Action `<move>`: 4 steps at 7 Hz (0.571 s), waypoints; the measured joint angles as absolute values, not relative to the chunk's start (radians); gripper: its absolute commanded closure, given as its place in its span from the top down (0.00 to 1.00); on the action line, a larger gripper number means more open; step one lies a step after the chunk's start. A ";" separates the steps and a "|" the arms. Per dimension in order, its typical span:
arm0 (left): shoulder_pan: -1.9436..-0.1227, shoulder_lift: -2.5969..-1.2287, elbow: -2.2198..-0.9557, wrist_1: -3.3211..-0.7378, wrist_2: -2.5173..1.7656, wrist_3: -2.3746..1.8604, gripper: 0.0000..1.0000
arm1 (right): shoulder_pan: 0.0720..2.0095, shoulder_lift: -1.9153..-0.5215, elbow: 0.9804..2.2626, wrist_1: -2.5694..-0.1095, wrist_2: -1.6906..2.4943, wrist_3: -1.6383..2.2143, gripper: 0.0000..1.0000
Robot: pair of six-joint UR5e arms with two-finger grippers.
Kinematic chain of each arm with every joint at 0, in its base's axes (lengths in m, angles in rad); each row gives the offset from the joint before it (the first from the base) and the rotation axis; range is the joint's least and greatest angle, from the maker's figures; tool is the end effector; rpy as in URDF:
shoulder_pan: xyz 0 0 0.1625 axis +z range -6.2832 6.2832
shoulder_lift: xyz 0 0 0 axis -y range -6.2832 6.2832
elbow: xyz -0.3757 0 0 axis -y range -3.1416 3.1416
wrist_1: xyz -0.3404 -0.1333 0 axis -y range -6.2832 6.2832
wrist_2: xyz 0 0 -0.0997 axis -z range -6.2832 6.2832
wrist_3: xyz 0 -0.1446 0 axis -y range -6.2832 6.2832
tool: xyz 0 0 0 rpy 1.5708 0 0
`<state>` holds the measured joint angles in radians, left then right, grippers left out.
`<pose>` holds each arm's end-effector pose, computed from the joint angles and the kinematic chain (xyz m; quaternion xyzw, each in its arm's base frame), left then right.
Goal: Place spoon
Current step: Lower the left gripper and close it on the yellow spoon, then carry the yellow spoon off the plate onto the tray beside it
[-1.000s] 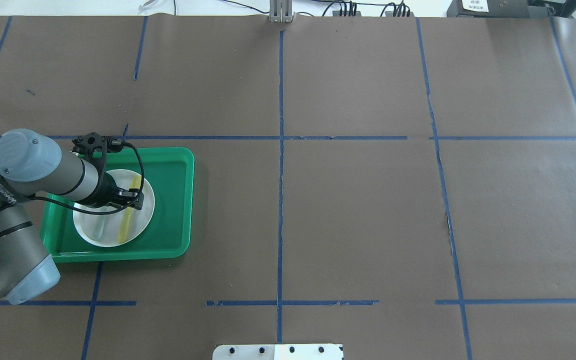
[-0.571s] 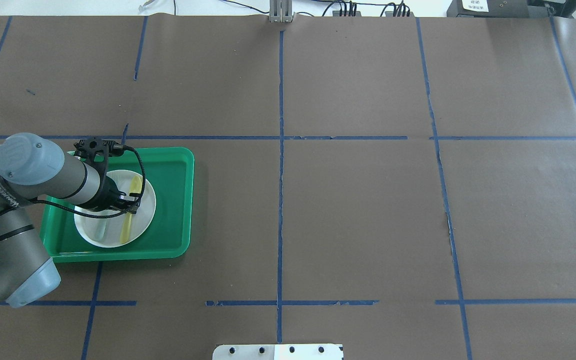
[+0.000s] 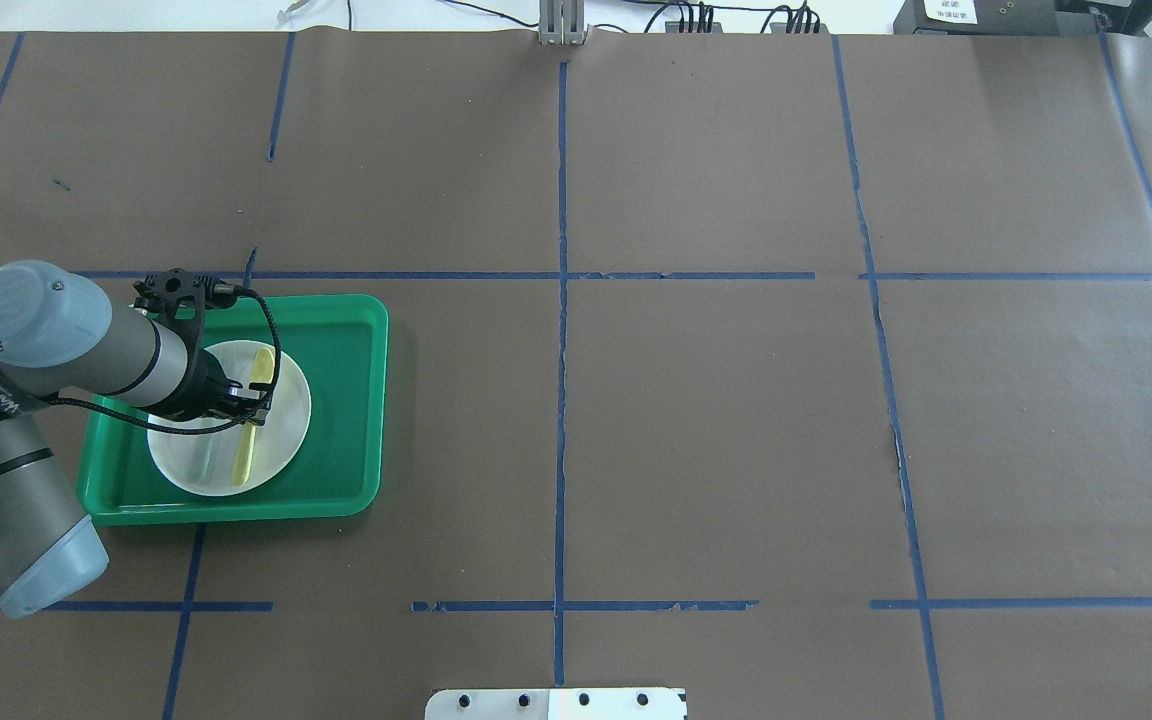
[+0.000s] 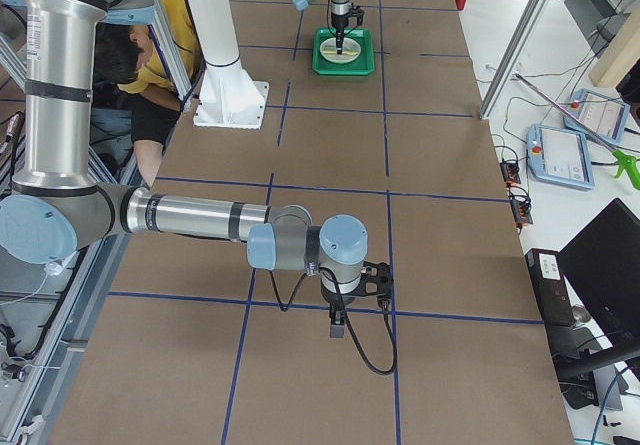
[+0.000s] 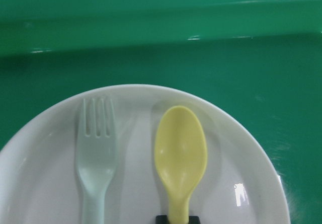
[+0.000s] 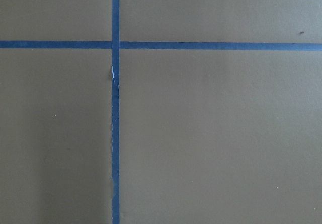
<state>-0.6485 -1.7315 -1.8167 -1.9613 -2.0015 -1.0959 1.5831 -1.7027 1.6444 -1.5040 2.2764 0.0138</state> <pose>0.3835 -0.3821 0.4192 0.0352 0.4258 0.0046 0.9041 0.0443 -0.3905 0.6640 0.0037 -0.3455 0.0108 0.9383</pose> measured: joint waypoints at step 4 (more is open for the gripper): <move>-0.617 -1.912 -1.762 -1.845 -1.990 -1.243 0.55 | 1.583 -1.703 1.644 -1.505 2.276 0.014 1.00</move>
